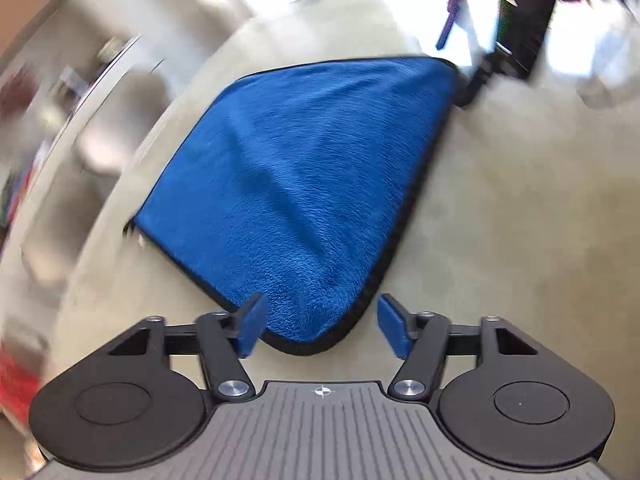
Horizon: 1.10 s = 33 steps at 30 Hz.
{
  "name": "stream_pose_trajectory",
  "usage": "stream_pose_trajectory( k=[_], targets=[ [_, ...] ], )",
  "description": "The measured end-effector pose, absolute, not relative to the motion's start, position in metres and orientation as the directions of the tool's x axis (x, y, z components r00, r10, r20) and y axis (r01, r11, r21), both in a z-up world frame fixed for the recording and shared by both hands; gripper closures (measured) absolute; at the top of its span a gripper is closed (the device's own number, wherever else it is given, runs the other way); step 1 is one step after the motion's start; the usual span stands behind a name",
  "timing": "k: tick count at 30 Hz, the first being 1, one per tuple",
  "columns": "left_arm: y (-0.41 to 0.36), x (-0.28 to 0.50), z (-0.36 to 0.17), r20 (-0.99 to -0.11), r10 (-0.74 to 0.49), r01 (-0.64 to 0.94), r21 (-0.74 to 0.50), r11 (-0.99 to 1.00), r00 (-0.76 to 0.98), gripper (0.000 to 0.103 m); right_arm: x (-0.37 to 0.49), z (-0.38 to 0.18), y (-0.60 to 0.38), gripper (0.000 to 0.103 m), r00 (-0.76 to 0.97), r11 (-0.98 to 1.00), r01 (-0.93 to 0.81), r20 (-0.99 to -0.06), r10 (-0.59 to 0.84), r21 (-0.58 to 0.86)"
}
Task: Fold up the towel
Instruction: 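Withdraw both open grippers from the flattened towel, then close the left gripper on one towel corner while the right gripper grasps the adjacent corner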
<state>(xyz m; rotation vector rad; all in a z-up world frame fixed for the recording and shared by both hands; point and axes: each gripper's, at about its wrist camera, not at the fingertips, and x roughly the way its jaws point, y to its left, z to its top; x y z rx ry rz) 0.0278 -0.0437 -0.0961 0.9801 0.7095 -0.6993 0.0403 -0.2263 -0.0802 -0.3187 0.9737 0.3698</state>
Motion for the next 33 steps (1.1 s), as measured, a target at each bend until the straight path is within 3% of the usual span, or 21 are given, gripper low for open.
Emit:
stream_pose_trajectory(
  k=[10,13,18,23,26,29,33],
  targets=[
    [-0.049,0.041,-0.098,-0.812,-0.181,0.816,0.489,0.308,0.555,0.050,0.039,-0.080,-0.224,0.027,0.508,0.887,-0.450,-0.846,0.162,-0.101],
    [-0.050,0.041,-0.099,-0.823,-0.181,0.833,0.487,0.264,0.538,0.061,0.035,-0.079,-0.220,0.027,0.520,0.867,-0.483,-0.837,0.170,-0.125],
    [-0.051,0.037,-0.101,-0.834,-0.169,0.847,0.493,0.201,0.525,0.088,0.023,-0.076,-0.209,0.027,0.563,0.767,-0.592,-0.808,0.172,-0.249],
    [-0.052,0.043,-0.097,-0.833,-0.176,0.846,0.487,0.216,0.525,0.092,0.009,-0.079,-0.202,0.028,0.596,0.625,-0.688,-0.778,0.197,-0.369],
    [-0.053,0.053,-0.090,-0.837,-0.194,0.848,0.456,0.271,0.512,0.093,0.002,-0.083,-0.199,0.033,0.604,0.545,-0.725,-0.769,0.208,-0.421],
    [-0.052,0.065,-0.082,-0.834,-0.213,0.839,0.424,0.341,0.509,0.093,0.004,-0.082,-0.195,0.046,0.585,0.528,-0.744,-0.782,0.217,-0.410],
    [-0.049,0.080,-0.071,-0.833,-0.244,0.818,0.356,0.451,0.497,0.094,0.005,-0.084,-0.191,0.047,0.586,0.518,-0.748,-0.780,0.220,-0.416]
  ],
)
